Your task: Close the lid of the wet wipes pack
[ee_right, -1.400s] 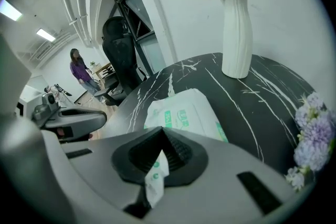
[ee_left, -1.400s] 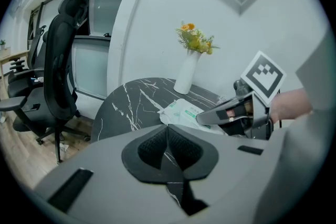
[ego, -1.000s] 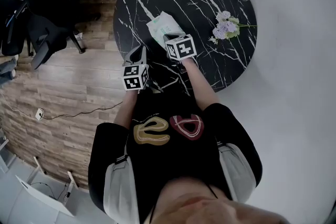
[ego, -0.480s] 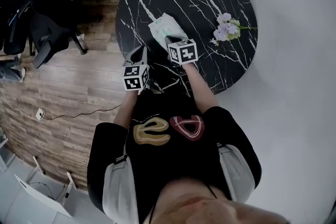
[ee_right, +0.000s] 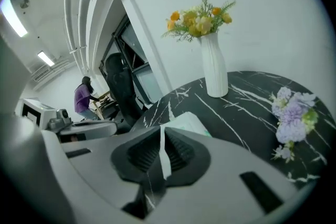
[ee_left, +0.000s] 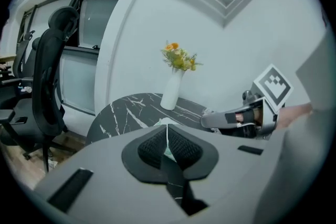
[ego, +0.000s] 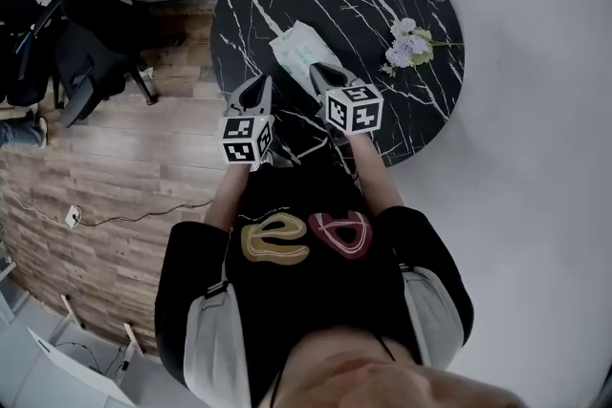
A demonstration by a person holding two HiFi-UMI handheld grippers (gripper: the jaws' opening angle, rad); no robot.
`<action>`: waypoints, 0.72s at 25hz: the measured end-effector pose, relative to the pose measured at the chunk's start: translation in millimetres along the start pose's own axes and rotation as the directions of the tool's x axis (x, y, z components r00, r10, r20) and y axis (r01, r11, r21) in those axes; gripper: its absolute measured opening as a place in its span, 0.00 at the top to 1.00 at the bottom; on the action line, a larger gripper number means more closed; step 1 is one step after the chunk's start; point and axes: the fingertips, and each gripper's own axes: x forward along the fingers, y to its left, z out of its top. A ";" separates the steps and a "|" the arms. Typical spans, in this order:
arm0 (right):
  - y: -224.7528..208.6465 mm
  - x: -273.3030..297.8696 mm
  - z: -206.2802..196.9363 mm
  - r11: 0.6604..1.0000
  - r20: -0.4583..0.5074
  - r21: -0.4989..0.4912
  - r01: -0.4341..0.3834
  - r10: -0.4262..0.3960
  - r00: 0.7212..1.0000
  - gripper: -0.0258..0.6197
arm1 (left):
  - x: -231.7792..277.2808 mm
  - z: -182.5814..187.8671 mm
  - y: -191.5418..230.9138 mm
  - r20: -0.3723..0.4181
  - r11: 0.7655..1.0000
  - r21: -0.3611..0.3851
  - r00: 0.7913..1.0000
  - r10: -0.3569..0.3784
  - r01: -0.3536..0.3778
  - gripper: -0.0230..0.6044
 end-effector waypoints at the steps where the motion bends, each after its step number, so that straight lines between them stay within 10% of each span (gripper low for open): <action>1: 0.9 -8.7 3.6 1.000 0.030 0.000 0.013 -0.013 0.999 0.91 | -2.6 5.6 -5.1 0.019 1.000 0.005 1.000 -0.019 0.019 0.93; 18: 47.9 -159.1 12.6 0.944 0.441 -0.028 0.329 -0.284 0.852 0.91 | -79.8 44.5 -96.9 0.177 0.930 0.208 0.923 -0.342 0.305 0.93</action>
